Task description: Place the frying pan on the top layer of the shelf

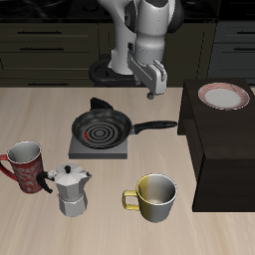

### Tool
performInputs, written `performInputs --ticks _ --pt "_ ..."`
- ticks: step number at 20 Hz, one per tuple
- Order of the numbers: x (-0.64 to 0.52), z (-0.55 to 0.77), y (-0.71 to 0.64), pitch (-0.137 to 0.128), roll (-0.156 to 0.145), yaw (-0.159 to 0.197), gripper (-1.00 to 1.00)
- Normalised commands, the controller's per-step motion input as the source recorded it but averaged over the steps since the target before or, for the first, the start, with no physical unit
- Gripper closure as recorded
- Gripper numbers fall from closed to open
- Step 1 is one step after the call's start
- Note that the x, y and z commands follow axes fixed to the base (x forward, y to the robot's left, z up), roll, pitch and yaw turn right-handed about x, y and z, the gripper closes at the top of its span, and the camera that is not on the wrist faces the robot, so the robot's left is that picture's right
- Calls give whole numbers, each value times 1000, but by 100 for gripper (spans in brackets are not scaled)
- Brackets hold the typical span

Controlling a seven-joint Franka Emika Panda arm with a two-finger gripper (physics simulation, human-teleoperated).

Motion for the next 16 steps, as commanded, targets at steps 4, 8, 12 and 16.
performInputs --ticks 4,8,12,16 --pt "58 -191 68 17 29 -114 -100" --pt "6 -156 248 -15 31 -18 -100" --pt "122 -203 5 38 26 -76 -100" --pt "40 -195 148 16 33 -41 -100"
